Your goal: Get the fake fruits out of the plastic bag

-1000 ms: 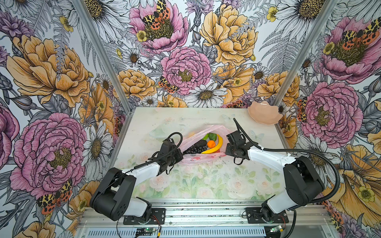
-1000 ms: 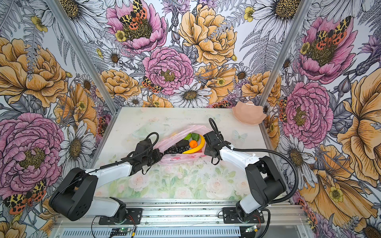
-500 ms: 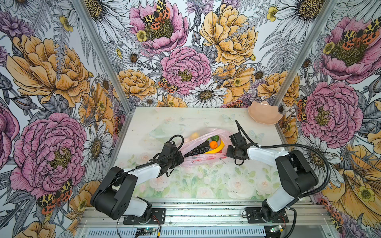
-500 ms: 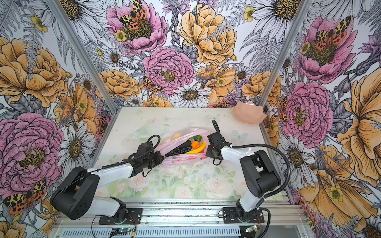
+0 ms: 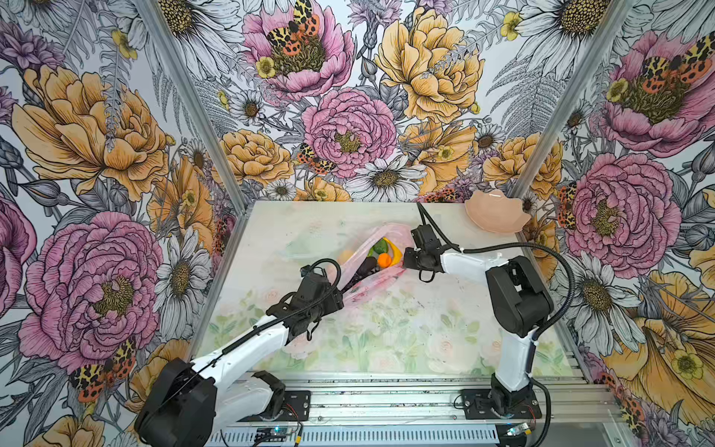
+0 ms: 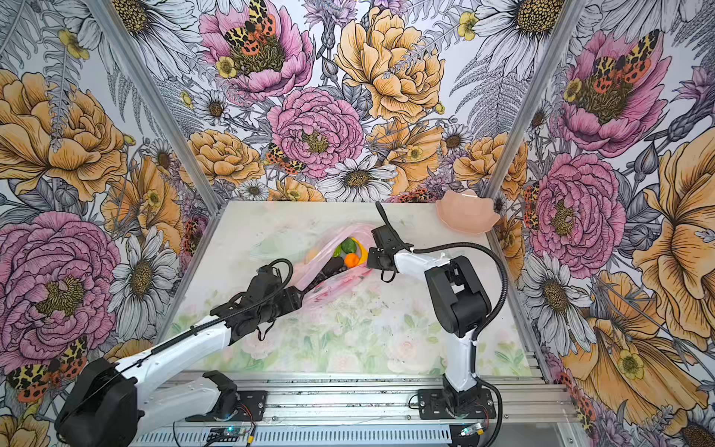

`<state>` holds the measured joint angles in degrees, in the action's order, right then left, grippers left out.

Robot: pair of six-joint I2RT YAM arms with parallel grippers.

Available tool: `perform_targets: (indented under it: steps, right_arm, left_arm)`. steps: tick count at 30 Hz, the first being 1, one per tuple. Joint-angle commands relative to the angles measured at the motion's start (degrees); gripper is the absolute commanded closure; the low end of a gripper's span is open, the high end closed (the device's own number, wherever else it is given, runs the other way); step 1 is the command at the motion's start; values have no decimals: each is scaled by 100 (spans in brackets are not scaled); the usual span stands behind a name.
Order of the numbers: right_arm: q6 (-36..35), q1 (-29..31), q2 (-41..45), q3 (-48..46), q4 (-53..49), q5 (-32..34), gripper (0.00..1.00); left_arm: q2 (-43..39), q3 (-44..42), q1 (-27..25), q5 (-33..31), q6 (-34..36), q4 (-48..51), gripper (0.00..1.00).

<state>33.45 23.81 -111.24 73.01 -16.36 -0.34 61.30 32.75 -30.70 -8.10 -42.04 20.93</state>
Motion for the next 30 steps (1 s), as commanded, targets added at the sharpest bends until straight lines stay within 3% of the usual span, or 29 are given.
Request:
perform_targets:
  steps: [1,5,8,15,18,21,22,25,27,30]
  right_arm:
    - [-317,-15,20,137,111,-21,100]
    - [-457,-17,118,5,106,-27,100]
    - [-510,-8,216,-73,115,-28,100]
    - [-558,19,264,-20,120,-97,100]
    - [-607,27,272,24,124,-127,100]
    - [-655,36,231,91,124,-141,100]
    - [-661,37,196,119,124,-165,100]
    - [-737,58,37,275,142,-273,100]
    - [-849,87,-148,466,134,-343,100]
    - [-990,161,-451,824,125,-457,100]
  left_arm:
    - [-394,359,-31,-923,345,944,17]
    - [-162,1151,-129,-760,777,1187,16]
    - [409,1861,-491,-1025,1233,1196,11]
    - [3051,3818,-534,-853,2384,1256,8]
    - [3987,4510,-542,-979,2555,1467,1]
    - [4749,4968,-465,-1178,2497,1664,1]
    - [4882,5050,-403,-1236,2417,1706,3]
    - [5063,5066,-94,-1348,2054,1821,22]
    - [4926,4850,146,-1267,1879,1697,38]
    - [4429,4327,366,-1144,1811,1321,54]
